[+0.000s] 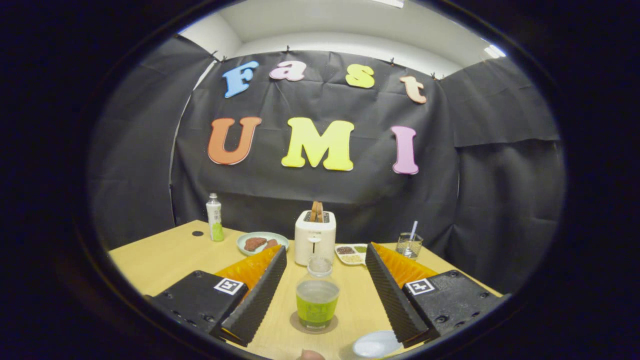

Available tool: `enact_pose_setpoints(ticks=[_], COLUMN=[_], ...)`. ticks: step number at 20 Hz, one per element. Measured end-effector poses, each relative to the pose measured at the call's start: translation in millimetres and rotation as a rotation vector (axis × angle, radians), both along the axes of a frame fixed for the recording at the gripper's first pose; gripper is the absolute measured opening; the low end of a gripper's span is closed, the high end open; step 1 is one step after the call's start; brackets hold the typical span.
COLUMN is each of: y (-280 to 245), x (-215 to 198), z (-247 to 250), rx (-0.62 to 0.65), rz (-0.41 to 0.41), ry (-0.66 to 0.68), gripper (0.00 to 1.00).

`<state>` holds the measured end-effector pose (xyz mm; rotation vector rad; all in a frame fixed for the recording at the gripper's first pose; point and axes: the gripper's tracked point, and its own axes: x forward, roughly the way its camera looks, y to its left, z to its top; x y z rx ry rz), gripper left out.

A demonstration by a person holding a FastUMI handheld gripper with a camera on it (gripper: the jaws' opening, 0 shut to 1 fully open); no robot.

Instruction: Take the bottle from table, then pour the juice into the cup, finally place the bottle on the coaster

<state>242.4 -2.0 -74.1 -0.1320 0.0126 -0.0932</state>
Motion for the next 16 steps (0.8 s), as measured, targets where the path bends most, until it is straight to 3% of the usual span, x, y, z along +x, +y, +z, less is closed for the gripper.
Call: enact_pose_setpoints(ticks=[7, 16], y=[8, -24], x=[-59, -131], z=[33, 34], rx=[0.015, -0.086], rz=[0.034, -0.091], ry=[0.034, 0.044], gripper=[1.00, 1.00])
